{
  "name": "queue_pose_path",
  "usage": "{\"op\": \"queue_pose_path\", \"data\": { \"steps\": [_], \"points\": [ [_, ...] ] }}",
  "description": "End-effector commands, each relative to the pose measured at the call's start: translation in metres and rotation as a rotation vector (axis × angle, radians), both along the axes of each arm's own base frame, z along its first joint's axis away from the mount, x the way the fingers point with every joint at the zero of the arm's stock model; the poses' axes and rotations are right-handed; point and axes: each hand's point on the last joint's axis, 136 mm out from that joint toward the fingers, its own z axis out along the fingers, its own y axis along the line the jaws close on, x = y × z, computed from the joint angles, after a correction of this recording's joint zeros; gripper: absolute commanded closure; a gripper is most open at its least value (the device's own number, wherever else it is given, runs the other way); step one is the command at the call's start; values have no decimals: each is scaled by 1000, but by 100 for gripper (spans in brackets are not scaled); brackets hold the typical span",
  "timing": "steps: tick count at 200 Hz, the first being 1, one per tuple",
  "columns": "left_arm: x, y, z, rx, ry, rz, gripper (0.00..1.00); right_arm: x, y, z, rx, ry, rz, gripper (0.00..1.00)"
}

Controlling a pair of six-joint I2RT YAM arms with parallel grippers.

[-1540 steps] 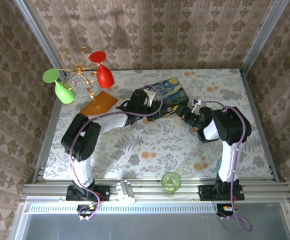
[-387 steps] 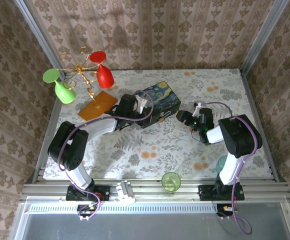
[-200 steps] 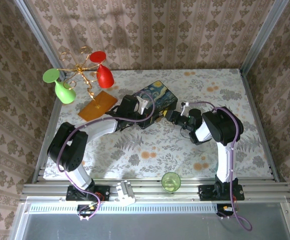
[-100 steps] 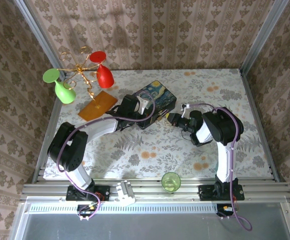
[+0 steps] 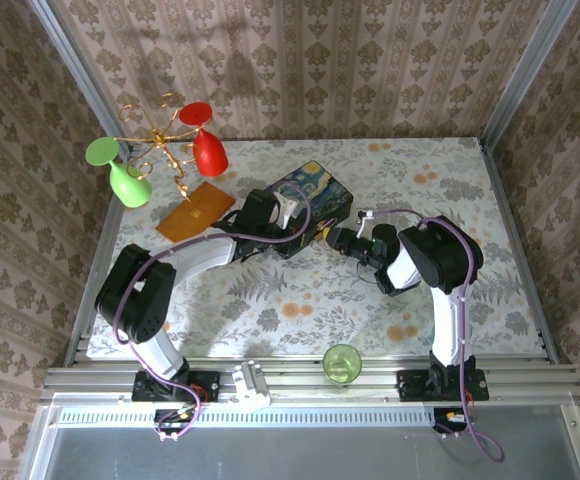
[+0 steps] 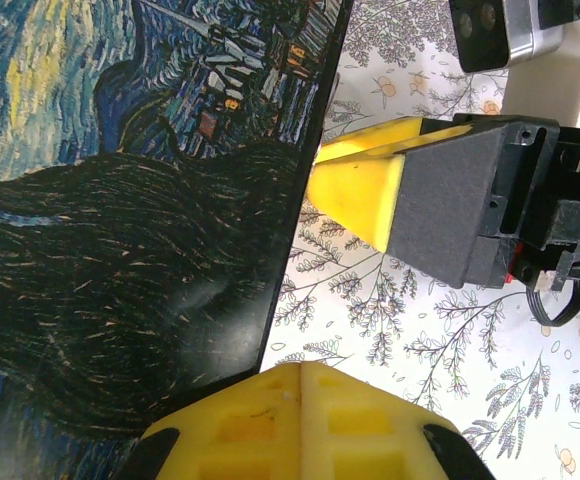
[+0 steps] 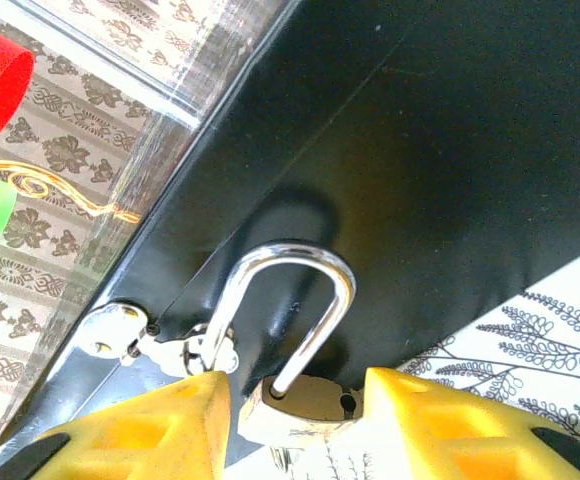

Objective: Unlock the padlock with the key

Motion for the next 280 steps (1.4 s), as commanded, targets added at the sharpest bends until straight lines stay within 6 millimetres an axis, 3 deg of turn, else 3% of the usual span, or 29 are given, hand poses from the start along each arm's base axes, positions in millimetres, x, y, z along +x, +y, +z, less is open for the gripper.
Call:
{"op": "queue_pose_path", "data": {
  "steps": [1,37,55,78,101,137,166,197,215,229,238,248,264,280],
  "points": [
    [-52,39,-81,240,267,-3,100,15,3,-2,27,9,-27,60],
    [-55,34,-81,213,281,-33,100,29,13,-6,49,18,-65,72],
    [-56,32,-81,198,284,-45,100,34,9,-15,76,59,-120,69],
    [-58,31,-83,193,293,-50,100,27,43,-13,67,36,-19,64],
    [-57,30,-82,182,291,-52,100,32,53,-30,95,82,-4,75],
    [-55,31,-78,185,278,-44,100,26,30,-54,56,141,-79,98],
    [-46,27,-49,147,237,-18,100,18,15,-48,-6,154,-81,100],
    [-23,17,22,82,110,10,63,12,7,-44,-145,171,-57,100],
    [-6,14,62,66,23,39,46,12,11,-44,-183,195,3,70],
    [12,20,81,97,-43,83,2,7,21,-40,-217,177,92,54],
    [27,27,87,130,-73,111,0,3,28,-32,-221,132,146,48],
    [46,37,81,187,-77,149,0,3,30,-31,-238,128,170,45],
    [79,56,59,304,-61,211,0,7,29,-37,-298,158,175,44],
    [102,63,36,389,-32,225,0,11,36,-40,-274,181,225,45]
  ]
}}
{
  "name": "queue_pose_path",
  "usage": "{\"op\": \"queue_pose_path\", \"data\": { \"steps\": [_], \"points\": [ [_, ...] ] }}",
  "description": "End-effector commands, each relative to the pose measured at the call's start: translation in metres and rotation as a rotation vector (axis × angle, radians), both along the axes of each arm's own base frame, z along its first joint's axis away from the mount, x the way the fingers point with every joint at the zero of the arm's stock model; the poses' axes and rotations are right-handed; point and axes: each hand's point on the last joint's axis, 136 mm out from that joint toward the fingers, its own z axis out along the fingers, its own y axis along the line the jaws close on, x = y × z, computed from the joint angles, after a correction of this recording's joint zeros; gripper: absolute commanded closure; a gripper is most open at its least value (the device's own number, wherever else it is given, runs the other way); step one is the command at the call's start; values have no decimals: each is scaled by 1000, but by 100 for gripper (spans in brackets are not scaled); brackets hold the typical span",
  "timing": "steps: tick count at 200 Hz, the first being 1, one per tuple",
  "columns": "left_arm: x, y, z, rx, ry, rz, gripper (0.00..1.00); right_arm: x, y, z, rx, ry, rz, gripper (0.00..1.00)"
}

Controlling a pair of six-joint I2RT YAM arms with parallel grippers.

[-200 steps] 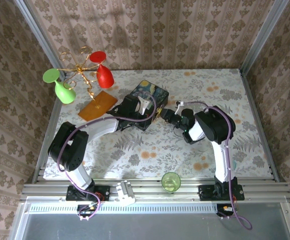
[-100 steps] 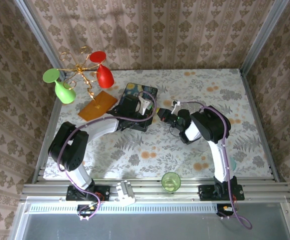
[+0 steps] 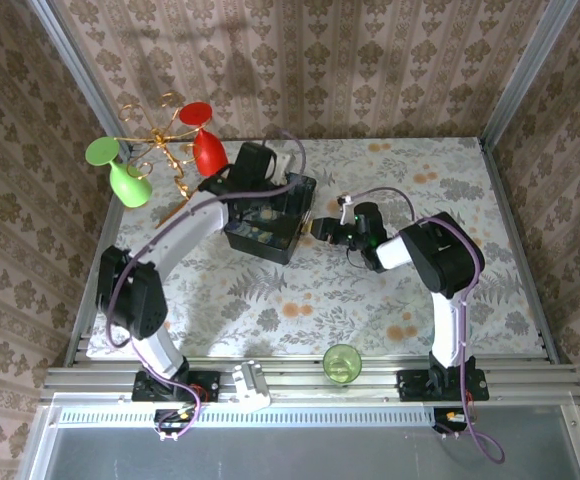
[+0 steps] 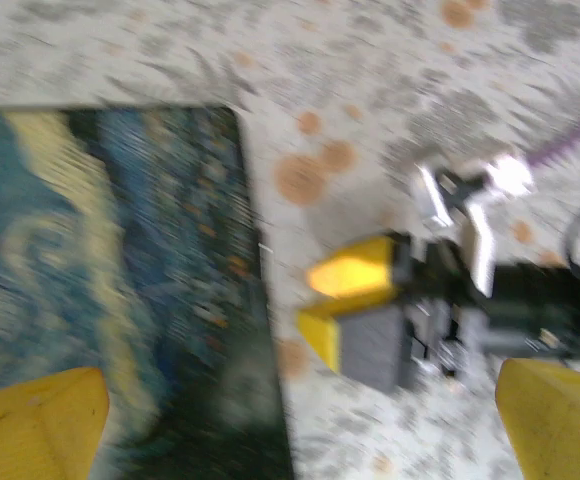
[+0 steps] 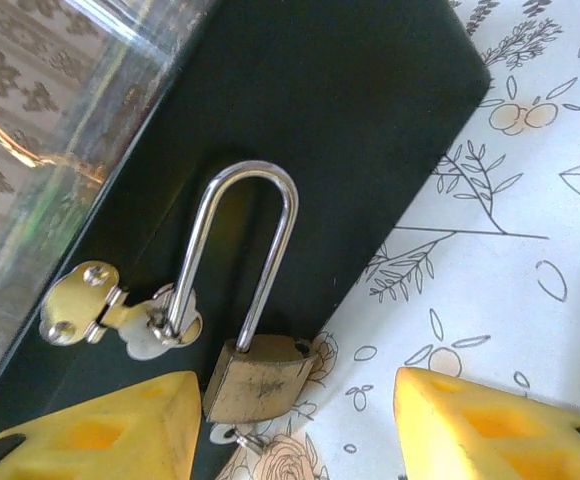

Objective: Unlock the padlock with the key

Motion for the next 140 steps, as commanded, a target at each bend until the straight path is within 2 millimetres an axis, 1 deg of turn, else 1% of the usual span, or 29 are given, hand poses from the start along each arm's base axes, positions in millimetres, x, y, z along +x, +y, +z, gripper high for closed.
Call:
{"op": "queue_pose_path", "data": {
  "steps": [1,17,35,44,63,78,92,112,125,140],
  "points": [
    [25,38,-70,258,114,75,0,-15,3,-37,-74,138,96,45],
    [42,42,-83,335,103,101,0,-13,10,-34,0,153,118,46],
    [54,48,-90,379,104,126,0,-13,13,-38,62,178,101,47],
    [59,49,-91,375,96,135,0,-14,15,-41,91,185,97,47],
    [67,47,-101,357,131,133,0,-16,19,-48,100,191,98,47],
    [63,47,-109,381,143,116,0,-19,19,-54,97,196,84,48],
    [59,47,-118,368,145,105,0,-24,22,-59,82,201,81,48],
    [51,51,-136,362,183,111,0,-29,26,-60,75,187,84,49],
    [47,55,-148,370,206,110,0,-34,29,-61,34,196,85,50],
    [40,54,-160,335,249,108,0,-41,30,-54,1,197,97,50]
  ]
}}
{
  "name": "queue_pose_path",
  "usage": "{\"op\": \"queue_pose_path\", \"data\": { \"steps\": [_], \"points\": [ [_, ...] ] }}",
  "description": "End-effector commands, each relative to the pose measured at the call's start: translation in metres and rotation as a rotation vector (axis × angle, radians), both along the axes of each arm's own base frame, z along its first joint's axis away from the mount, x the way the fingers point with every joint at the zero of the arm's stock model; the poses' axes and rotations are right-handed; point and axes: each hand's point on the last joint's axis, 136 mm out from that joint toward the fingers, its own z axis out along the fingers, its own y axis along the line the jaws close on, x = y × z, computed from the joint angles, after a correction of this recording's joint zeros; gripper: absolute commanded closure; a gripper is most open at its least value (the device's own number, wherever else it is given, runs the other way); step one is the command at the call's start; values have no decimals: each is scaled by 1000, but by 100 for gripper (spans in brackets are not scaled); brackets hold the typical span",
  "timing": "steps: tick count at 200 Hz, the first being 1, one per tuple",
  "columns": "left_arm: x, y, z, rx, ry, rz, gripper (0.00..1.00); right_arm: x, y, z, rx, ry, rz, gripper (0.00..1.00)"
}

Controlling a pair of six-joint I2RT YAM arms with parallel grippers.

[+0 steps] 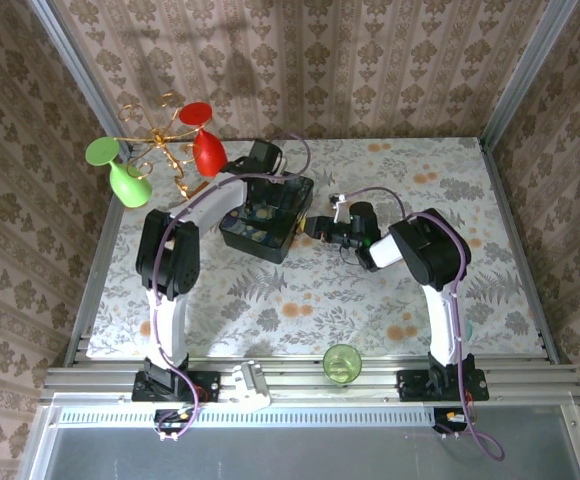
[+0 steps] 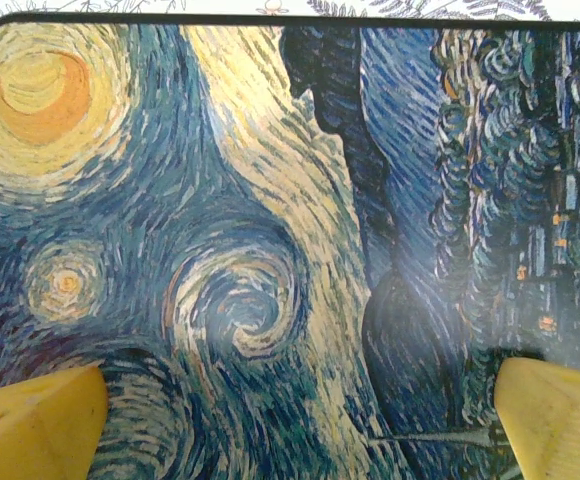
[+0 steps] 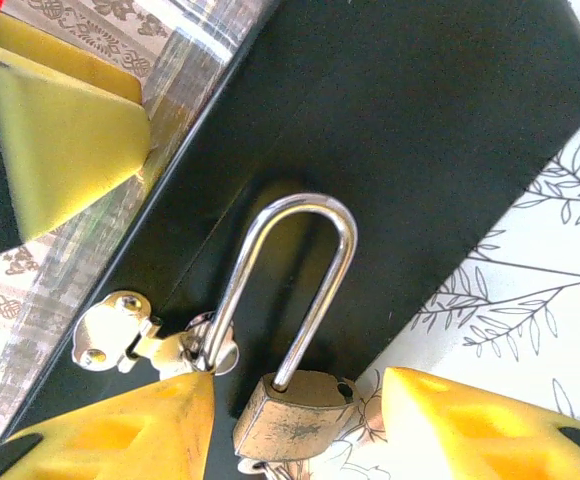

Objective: Unlock the padlock with the key

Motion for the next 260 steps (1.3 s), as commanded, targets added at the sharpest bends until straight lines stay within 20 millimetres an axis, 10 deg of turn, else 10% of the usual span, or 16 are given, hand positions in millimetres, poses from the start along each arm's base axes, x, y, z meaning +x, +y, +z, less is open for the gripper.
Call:
{"op": "queue_pose_path", "data": {
  "steps": [1,63,149,218,260],
  "points": [
    [-28,14,-59,33,169,3,0,-43,1,-56,-131,211,32,50],
    [-51,4,-92,-12,222,-12,1,-58,2,-63,-263,183,-34,48],
    [-105,-19,-135,-1,329,-166,15,-22,-11,-60,-353,212,-418,69],
    [-160,-23,-179,106,393,-315,26,12,-87,-26,-198,152,-679,81],
    [-181,-26,-184,109,386,-366,28,7,-124,-48,-133,197,-665,87]
  ]
}}
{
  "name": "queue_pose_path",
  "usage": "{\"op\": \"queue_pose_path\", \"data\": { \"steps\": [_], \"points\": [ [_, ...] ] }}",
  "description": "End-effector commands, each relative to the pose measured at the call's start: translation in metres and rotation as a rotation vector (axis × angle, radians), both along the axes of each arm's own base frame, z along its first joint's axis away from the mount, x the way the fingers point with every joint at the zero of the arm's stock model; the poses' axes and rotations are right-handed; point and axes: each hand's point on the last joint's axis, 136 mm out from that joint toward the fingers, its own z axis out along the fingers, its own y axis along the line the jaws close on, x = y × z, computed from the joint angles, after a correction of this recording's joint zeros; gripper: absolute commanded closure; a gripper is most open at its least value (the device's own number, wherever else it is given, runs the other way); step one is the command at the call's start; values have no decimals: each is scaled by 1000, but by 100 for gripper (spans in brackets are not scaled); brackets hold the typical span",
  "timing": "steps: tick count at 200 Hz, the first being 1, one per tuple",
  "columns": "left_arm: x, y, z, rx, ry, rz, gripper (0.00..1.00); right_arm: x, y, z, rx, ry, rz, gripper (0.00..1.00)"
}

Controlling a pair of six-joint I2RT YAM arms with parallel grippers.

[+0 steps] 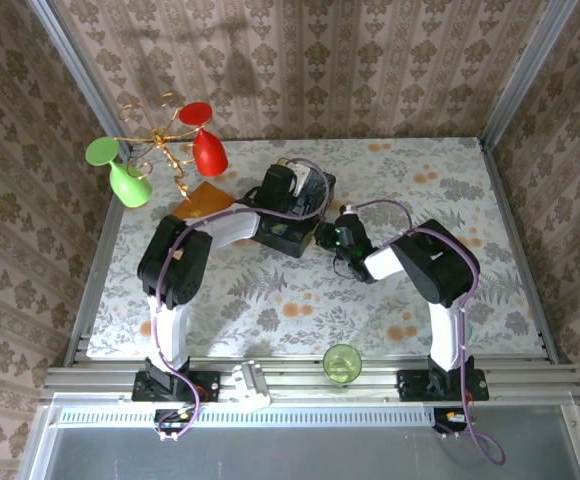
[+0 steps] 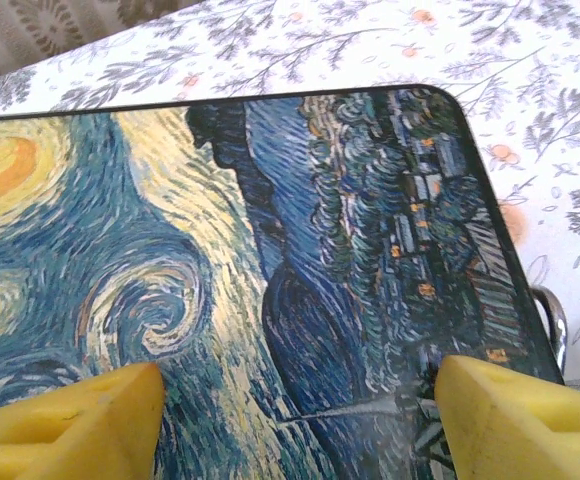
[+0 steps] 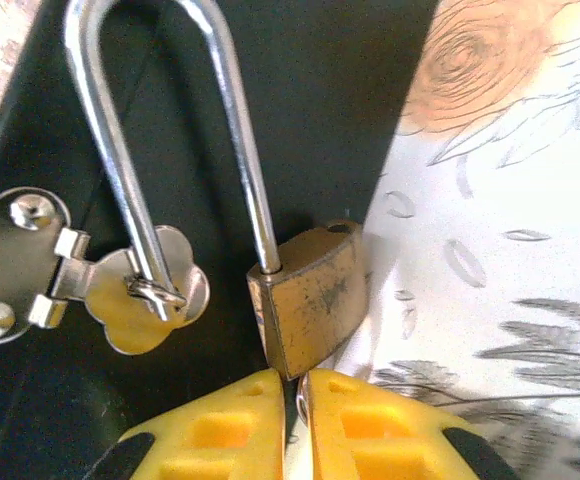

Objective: Unlock the padlock with the key

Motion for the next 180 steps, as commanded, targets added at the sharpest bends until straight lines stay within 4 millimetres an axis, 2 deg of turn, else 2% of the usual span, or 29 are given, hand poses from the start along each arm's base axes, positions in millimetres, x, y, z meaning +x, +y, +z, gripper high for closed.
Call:
{"op": "queue_pose_path", "data": {
  "steps": [1,19,30,38,55,78,96,115,123,133,141,155,180],
  "points": [
    [-165,56,-172,384,635,-182,29,14,-75,-28,1,37,-184,87],
    [-174,54,-176,379,624,-195,29,33,-85,-21,250,17,-148,89],
    [-177,55,-180,367,629,-187,30,43,-77,-17,381,35,-63,90],
    [-178,57,-184,373,633,-181,30,42,-67,-12,428,20,4,90],
    [-182,63,-190,391,643,-179,30,28,-61,-18,385,65,84,90],
    [-182,68,-189,392,636,-170,29,10,-72,-15,257,113,91,90],
    [-181,71,-187,397,626,-174,29,0,-50,-10,206,161,216,82],
    [-179,72,-179,379,623,-185,29,2,-55,-8,119,176,214,78],
    [-178,73,-174,376,609,-194,29,8,-61,-7,95,190,195,68],
    [-177,74,-165,365,605,-203,30,14,-58,0,62,175,223,49],
    [-174,75,-157,355,598,-200,29,15,-55,1,17,174,262,42],
    [-164,76,-140,326,576,-192,29,17,-54,0,-7,173,310,39],
    [-148,82,-119,302,549,-174,30,20,-59,-12,111,215,310,38]
  ]
}}
